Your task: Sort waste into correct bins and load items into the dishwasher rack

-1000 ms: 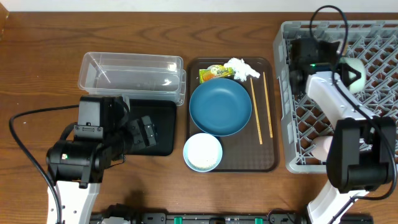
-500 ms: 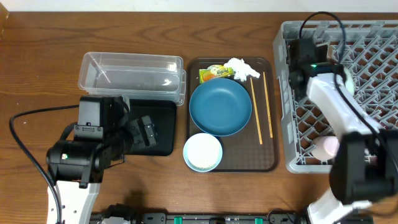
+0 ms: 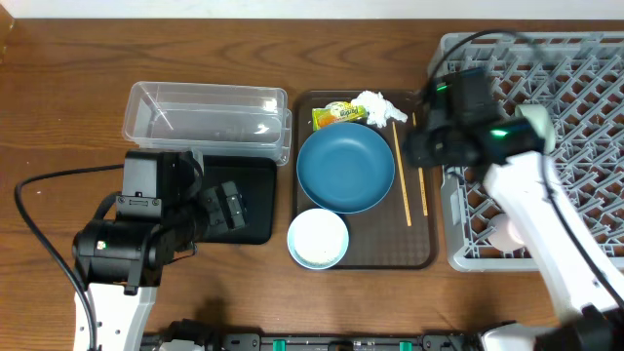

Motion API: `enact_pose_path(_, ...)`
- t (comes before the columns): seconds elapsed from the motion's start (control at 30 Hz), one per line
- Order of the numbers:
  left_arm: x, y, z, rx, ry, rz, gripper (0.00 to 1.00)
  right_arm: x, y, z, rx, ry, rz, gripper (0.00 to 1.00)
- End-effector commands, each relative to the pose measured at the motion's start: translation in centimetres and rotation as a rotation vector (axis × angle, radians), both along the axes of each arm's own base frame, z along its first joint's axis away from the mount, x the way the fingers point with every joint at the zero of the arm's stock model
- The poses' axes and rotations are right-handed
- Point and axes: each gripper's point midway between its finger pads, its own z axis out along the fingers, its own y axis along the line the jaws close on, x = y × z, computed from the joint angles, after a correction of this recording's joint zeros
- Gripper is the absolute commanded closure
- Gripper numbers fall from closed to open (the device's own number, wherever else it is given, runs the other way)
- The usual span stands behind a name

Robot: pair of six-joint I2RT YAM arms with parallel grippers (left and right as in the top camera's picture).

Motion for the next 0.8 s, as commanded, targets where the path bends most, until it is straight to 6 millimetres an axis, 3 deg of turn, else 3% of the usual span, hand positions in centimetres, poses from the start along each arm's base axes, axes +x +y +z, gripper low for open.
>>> enact_pose_path(0.0,0.2,0.3,0.3,0.019,-0.014,0.001,0.08,-1.7,-0.2,-5.2,-0.067,0.17,-0.139,0.53)
enact_pose_path(0.17,0.2,0.3,0.3,0.019,-0.014,0.001,0.08,-1.9,-0.7,-9.8,-0.131,0.275,-0.179,0.59)
enact_pose_path(0.47,0.2,0.3,0.3,0.019,-0.014,0.001,0.08,-2.5,-0.7,-15.3,-0.196,0.394,-0.169,0.73)
enact_pose_path(0.67,0.2,0.3,0.3,0.019,-0.014,0.001,0.08,-2.8,-1.5,-16.8,-0.237,0.426,-0.18,0.81)
enact_pose_path(0.77,0.2,0.3,0.3,0.019,-0.014,0.001,0.08,-2.5,-1.7,-16.6,-0.239,0.416,-0.188,0.95)
